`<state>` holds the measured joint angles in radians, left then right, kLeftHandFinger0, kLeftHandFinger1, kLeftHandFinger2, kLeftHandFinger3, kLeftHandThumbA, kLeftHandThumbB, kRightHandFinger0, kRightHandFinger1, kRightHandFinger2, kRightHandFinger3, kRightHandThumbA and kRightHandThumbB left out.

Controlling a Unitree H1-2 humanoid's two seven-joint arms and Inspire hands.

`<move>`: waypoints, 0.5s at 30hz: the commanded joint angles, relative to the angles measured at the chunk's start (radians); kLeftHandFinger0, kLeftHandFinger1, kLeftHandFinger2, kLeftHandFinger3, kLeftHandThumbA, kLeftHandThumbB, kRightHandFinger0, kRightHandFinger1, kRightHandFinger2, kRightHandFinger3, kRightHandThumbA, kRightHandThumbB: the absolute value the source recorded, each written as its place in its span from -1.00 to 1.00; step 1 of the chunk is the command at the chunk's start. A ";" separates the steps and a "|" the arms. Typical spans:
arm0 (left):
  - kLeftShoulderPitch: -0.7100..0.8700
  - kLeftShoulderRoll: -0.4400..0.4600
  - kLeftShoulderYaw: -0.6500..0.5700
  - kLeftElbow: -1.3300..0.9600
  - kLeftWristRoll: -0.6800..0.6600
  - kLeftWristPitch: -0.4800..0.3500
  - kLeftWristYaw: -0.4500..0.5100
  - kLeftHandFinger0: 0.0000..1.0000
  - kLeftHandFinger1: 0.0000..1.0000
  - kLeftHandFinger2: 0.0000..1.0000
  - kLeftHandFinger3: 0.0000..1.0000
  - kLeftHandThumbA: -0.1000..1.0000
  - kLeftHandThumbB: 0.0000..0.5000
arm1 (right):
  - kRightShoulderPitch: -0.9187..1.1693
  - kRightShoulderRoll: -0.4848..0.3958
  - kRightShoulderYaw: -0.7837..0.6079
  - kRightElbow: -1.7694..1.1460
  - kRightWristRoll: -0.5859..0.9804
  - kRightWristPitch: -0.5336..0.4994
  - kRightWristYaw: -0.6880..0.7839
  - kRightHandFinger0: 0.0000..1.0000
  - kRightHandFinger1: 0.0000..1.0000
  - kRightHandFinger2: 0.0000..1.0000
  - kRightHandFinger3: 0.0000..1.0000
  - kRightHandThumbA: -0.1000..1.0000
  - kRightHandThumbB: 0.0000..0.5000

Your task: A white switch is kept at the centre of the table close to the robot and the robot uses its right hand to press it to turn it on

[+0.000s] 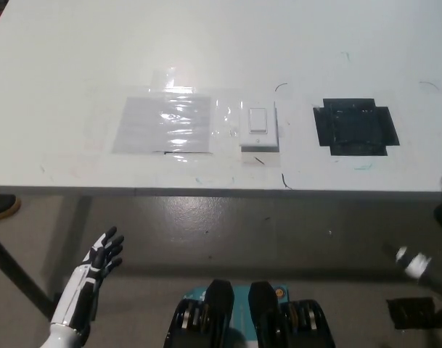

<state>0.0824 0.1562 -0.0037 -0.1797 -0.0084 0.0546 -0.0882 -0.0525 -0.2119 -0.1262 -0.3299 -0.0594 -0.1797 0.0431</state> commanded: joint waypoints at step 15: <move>-0.037 -0.002 -0.015 -0.049 0.032 0.014 -0.005 1.00 1.00 1.00 1.00 1.00 -0.91 | -0.814 -0.421 0.259 0.047 -0.009 0.650 0.435 1.00 1.00 1.00 1.00 1.00 -0.24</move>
<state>0.0787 0.1488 -0.0040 -0.1793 -0.0055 0.0656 -0.0883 -0.5024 -0.5062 -0.0123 -0.3490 -0.0717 0.1471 0.1949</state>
